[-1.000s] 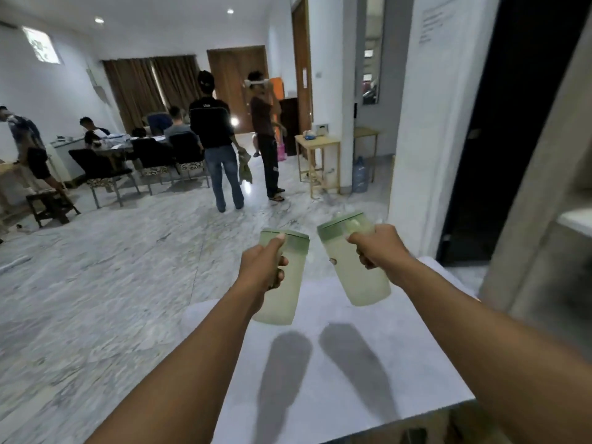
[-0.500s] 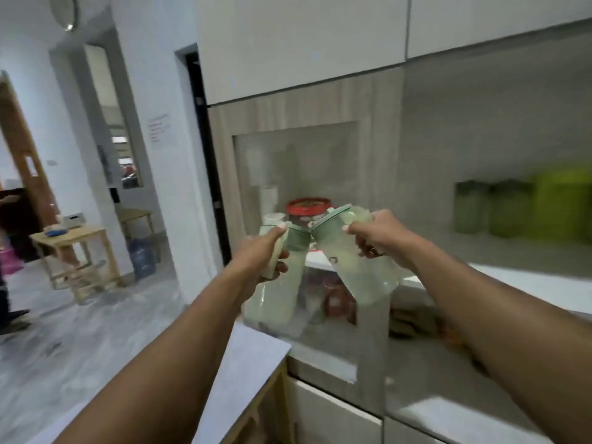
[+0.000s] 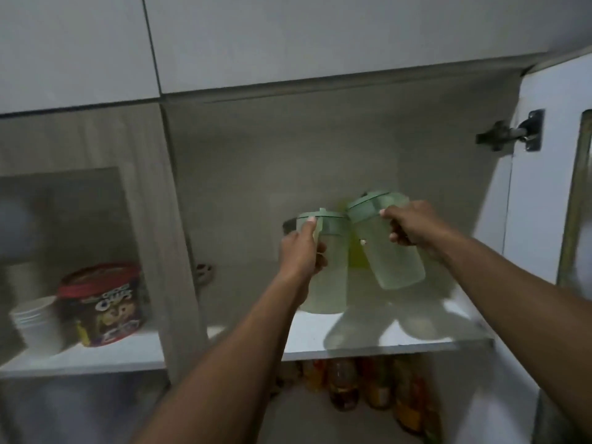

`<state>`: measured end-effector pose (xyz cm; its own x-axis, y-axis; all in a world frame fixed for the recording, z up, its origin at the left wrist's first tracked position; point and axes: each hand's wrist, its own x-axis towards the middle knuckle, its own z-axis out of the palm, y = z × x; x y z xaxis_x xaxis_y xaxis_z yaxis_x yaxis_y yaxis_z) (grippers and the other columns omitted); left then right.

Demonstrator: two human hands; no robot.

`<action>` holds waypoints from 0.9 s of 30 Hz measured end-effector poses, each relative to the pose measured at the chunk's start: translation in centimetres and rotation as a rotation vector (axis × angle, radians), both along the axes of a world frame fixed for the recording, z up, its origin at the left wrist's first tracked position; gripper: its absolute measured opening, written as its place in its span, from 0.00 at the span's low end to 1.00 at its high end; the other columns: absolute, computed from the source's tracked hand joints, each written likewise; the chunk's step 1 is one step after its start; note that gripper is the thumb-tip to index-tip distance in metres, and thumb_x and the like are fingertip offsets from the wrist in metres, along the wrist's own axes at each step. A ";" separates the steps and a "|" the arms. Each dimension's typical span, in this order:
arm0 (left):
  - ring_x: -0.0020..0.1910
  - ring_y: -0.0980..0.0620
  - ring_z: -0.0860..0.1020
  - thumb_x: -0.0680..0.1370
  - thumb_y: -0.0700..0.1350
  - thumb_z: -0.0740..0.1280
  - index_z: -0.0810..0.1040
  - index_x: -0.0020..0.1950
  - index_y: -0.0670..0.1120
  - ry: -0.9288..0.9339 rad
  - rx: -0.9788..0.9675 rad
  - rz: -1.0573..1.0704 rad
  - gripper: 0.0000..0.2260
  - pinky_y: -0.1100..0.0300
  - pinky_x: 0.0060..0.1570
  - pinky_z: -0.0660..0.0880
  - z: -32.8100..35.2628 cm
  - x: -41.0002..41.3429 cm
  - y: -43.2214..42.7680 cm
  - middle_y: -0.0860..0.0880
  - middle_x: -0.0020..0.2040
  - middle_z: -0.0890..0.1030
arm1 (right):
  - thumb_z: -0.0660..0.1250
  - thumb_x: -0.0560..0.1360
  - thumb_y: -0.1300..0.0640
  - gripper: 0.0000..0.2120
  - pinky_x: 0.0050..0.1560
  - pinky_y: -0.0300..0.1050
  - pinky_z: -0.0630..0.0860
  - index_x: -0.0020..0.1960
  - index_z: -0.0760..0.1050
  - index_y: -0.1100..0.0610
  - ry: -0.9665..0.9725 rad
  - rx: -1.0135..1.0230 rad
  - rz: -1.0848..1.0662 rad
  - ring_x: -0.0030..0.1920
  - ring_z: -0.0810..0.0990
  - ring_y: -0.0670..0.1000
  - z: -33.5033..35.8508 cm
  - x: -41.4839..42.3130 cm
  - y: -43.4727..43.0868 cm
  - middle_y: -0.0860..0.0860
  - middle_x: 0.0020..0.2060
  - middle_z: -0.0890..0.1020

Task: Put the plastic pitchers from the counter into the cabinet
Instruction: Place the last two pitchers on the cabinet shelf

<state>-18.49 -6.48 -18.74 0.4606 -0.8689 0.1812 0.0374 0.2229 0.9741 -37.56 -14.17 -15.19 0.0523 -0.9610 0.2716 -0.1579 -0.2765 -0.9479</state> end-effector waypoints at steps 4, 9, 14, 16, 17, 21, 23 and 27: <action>0.30 0.50 0.74 0.81 0.55 0.62 0.81 0.52 0.41 0.076 0.046 0.004 0.18 0.59 0.32 0.70 -3.3 -2.2 -9.1 0.46 0.36 0.79 | 0.70 0.75 0.58 0.09 0.25 0.39 0.71 0.36 0.75 0.55 -0.073 0.031 -0.154 0.24 0.78 0.49 -4.4 -1.3 -7.0 0.54 0.29 0.77; 0.42 0.47 0.78 0.83 0.51 0.60 0.79 0.52 0.46 0.180 0.140 -0.108 0.11 0.54 0.43 0.73 -7.8 -5.0 -18.0 0.45 0.46 0.81 | 0.69 0.73 0.63 0.02 0.45 0.58 0.83 0.42 0.80 0.58 -0.172 0.111 -0.232 0.34 0.83 0.56 -10.5 -2.5 -14.8 0.56 0.37 0.83; 0.42 0.50 0.80 0.83 0.51 0.58 0.78 0.60 0.46 0.161 0.268 -0.110 0.13 0.56 0.41 0.71 -10.3 -6.4 -23.0 0.48 0.47 0.83 | 0.72 0.69 0.59 0.04 0.54 0.67 0.79 0.38 0.77 0.54 -0.216 0.167 -0.192 0.37 0.82 0.60 -14.6 -3.1 -20.3 0.57 0.37 0.83; 0.43 0.51 0.80 0.83 0.53 0.58 0.75 0.67 0.48 0.124 0.299 -0.097 0.16 0.57 0.40 0.70 -10.6 -6.5 -24.7 0.49 0.47 0.83 | 0.72 0.60 0.47 0.13 0.56 0.67 0.78 0.40 0.77 0.52 -0.184 0.197 -0.175 0.48 0.83 0.66 -16.6 -3.5 -23.1 0.62 0.46 0.85; 0.43 0.51 0.80 0.84 0.53 0.58 0.74 0.70 0.47 0.119 0.309 -0.095 0.18 0.58 0.38 0.70 -10.5 -6.5 -25.3 0.49 0.48 0.83 | 0.71 0.58 0.43 0.15 0.57 0.67 0.78 0.41 0.77 0.50 -0.166 0.205 -0.157 0.52 0.82 0.68 -17.6 -3.7 -24.6 0.63 0.51 0.84; 0.57 0.41 0.81 0.84 0.57 0.58 0.71 0.74 0.43 -0.081 0.332 -0.106 0.24 0.55 0.48 0.76 -10.1 -6.6 -26.9 0.41 0.65 0.80 | 0.73 0.70 0.50 0.08 0.55 0.59 0.79 0.45 0.76 0.49 0.002 0.204 -0.159 0.55 0.82 0.65 -15.2 -2.9 -23.4 0.61 0.54 0.84; 0.65 0.37 0.77 0.82 0.61 0.57 0.72 0.73 0.41 -0.220 0.355 -0.095 0.28 0.47 0.59 0.76 -9.9 -6.1 -27.4 0.37 0.68 0.77 | 0.71 0.73 0.52 0.07 0.54 0.55 0.78 0.49 0.75 0.49 0.095 0.218 -0.124 0.54 0.81 0.63 -14.0 -2.7 -23.0 0.57 0.52 0.82; 0.56 0.39 0.79 0.78 0.64 0.64 0.73 0.70 0.42 -0.304 0.375 -0.106 0.30 0.54 0.47 0.73 -9.1 -5.1 -26.8 0.38 0.64 0.79 | 0.69 0.74 0.50 0.12 0.57 0.58 0.79 0.54 0.77 0.53 0.255 0.263 -0.075 0.53 0.81 0.61 -13.2 -2.9 -22.9 0.54 0.51 0.82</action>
<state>-23.55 -33.30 -27.89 0.3413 -0.9391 -0.0405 -0.2578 -0.1350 0.9567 -40.51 -37.06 -28.38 0.0129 -0.9999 0.0027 -0.4091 -0.0078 -0.9124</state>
